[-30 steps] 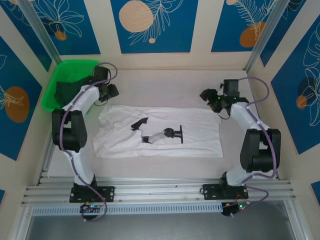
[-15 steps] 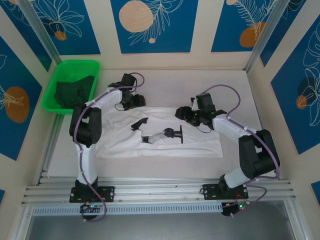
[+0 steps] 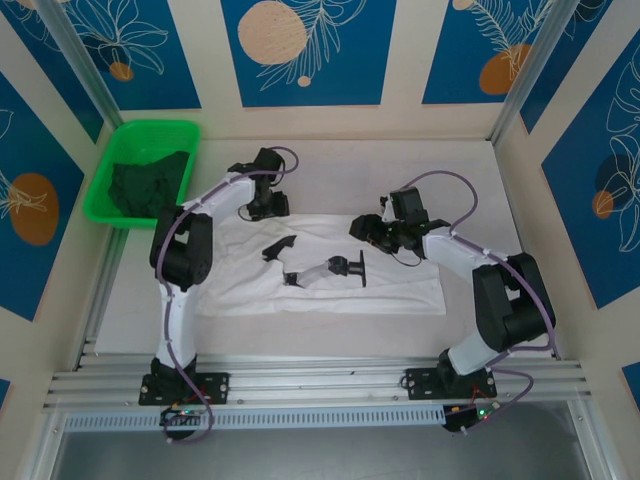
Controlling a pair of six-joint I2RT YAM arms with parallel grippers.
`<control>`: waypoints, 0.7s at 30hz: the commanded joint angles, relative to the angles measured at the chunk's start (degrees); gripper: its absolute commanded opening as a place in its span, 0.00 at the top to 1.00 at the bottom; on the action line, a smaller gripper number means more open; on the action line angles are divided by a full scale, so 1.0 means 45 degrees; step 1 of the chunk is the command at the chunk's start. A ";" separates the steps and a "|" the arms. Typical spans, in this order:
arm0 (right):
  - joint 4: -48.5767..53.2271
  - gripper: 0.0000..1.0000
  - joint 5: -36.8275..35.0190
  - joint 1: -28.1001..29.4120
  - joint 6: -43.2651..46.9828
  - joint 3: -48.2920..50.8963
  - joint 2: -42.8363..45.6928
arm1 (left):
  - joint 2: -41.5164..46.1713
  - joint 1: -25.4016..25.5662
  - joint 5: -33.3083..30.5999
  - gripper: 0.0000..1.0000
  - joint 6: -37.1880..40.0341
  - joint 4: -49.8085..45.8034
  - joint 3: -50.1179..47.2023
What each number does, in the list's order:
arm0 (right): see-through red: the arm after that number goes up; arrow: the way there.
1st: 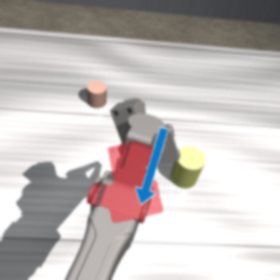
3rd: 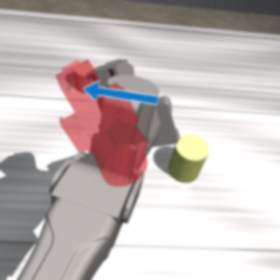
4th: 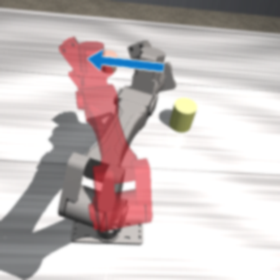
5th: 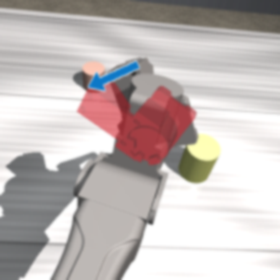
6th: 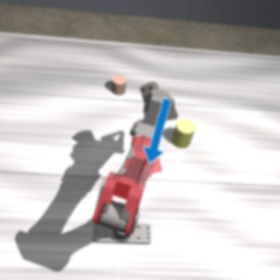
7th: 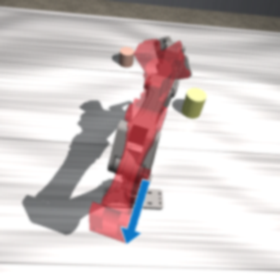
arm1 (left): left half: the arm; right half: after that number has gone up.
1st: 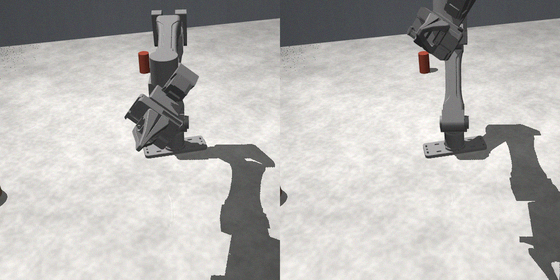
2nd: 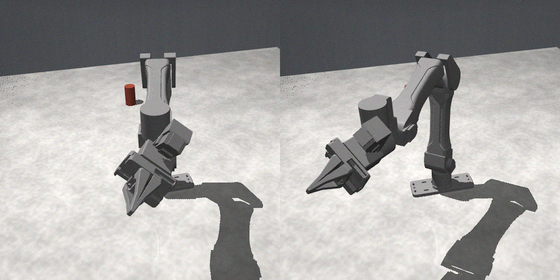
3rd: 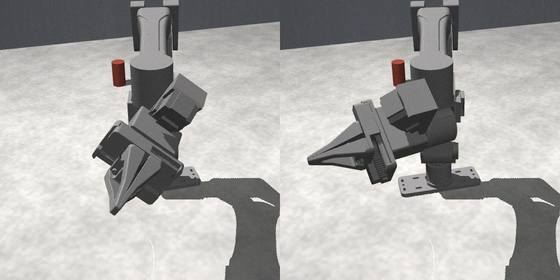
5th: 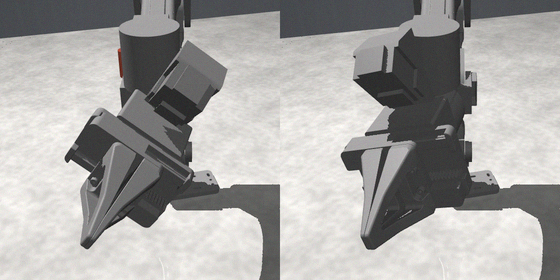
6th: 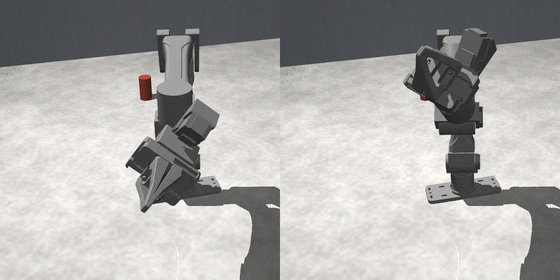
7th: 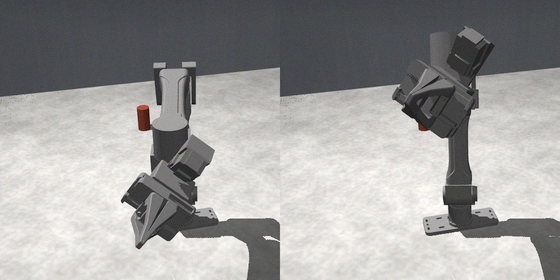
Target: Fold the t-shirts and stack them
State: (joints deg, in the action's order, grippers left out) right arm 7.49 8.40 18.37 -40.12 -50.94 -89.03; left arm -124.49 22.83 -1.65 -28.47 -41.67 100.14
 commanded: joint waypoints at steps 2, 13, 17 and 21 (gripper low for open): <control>0.0050 0.37 0.0108 -0.0011 0.0321 -0.0321 -0.0119 | -0.0305 0.0122 -0.0108 0.52 -0.0114 -0.0389 0.0365; 0.0148 0.37 0.0065 -0.0017 0.0359 -0.0341 -0.0078 | -0.0500 0.0254 -0.0258 0.60 -0.0121 -0.0477 0.0345; 0.0118 0.37 0.0066 -0.0020 0.0358 -0.0341 -0.0078 | -0.0548 0.0280 -0.0423 0.66 -0.0227 -0.0507 0.0383; 0.0095 0.38 0.0099 -0.0018 0.0358 -0.0341 -0.0058 | -0.0579 0.0278 -0.0590 0.72 -0.0314 -0.0464 0.0366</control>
State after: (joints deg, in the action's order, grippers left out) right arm 7.51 8.40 18.37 -39.75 -50.98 -89.36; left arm -126.45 23.40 -2.92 -29.41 -42.09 100.20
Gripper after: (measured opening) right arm 0.624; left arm 0.286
